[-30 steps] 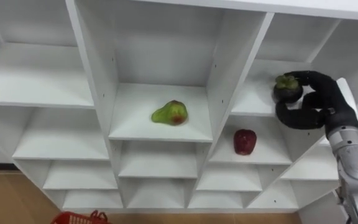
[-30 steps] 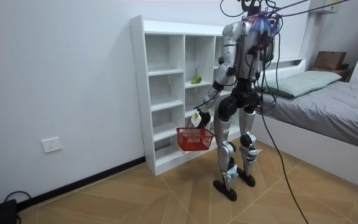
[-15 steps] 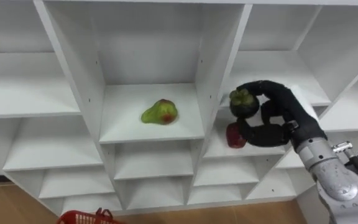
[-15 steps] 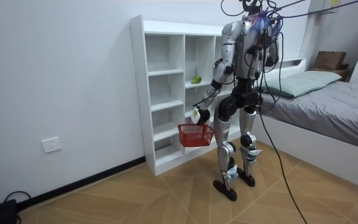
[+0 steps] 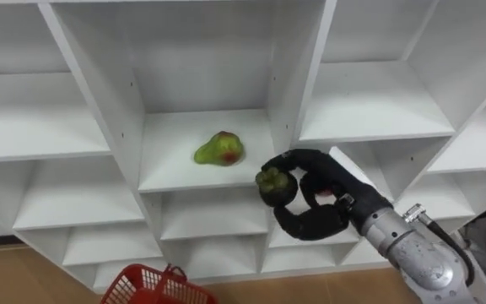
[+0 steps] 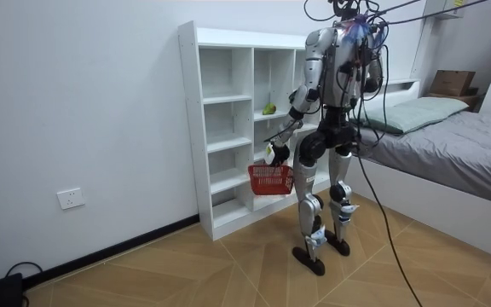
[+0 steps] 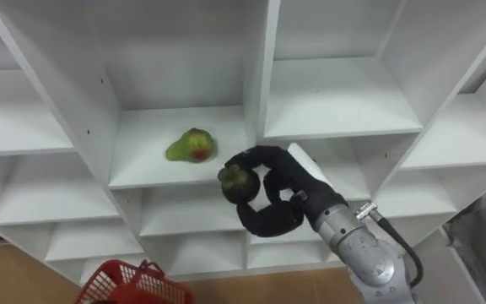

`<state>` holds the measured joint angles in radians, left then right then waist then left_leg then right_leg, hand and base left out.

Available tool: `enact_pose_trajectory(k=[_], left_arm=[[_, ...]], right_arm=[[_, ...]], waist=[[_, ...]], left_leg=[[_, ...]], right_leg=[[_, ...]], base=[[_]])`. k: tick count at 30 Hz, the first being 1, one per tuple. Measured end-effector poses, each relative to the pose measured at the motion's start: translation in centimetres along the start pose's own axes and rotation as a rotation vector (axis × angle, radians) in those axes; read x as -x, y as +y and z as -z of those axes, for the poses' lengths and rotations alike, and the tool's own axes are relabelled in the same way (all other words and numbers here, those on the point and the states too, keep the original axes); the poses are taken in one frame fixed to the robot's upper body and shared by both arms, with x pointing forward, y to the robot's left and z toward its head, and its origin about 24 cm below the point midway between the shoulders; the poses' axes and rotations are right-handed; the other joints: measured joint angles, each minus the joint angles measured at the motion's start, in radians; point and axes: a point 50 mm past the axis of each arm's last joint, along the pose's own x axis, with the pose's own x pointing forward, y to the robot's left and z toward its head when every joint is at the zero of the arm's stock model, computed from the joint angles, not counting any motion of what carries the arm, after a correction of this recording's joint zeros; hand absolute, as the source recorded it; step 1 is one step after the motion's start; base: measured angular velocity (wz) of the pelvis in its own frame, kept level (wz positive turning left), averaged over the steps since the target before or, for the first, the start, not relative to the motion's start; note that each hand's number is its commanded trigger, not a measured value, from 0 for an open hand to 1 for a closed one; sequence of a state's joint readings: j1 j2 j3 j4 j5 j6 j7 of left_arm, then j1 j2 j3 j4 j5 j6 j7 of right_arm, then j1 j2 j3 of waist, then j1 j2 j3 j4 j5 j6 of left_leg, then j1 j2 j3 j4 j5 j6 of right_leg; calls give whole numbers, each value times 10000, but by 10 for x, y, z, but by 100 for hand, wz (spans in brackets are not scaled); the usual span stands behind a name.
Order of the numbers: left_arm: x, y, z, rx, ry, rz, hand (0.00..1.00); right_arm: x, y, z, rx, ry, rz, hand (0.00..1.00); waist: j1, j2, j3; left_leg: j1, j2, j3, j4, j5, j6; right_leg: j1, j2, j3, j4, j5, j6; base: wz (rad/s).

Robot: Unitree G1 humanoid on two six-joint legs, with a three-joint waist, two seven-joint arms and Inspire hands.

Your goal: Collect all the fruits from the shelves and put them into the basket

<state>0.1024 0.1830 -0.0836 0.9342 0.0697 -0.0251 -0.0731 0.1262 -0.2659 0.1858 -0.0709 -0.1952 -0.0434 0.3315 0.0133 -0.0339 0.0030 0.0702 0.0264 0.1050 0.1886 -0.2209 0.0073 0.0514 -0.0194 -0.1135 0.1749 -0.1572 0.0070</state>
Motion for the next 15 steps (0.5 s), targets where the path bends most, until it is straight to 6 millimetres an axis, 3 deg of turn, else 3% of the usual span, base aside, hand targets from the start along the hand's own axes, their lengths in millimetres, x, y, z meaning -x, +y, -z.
enact_pose_trajectory(k=[3, 9, 15], left_arm=[[-3, -2, -12, 11, -420, 38, 100], [-8, -13, -38, -293, -1142, 402, 100], [-9, -22, -60, -123, -2012, 774, 100]], right_arm=[[-1, 3, 1, -1, 80, -163, 100], [-6, 18, 3, 249, 248, -885, 100], [-7, 32, 36, 674, 1811, -1236, 100]], waist=[[131, -95, 66], [232, -236, 31], [232, -202, 57]], left_leg=[[-81, -2, -14, 39, 0, 1], [-604, -27, -100, 196, 7, 16], [-1188, -30, -276, 457, 19, 26]], right_leg=[[-48, -2, -1, 1, 0, 0], [-499, -38, -45, 164, 11, -18], [-983, -77, -258, 333, 22, -32]], base=[[0], [2], [10]])
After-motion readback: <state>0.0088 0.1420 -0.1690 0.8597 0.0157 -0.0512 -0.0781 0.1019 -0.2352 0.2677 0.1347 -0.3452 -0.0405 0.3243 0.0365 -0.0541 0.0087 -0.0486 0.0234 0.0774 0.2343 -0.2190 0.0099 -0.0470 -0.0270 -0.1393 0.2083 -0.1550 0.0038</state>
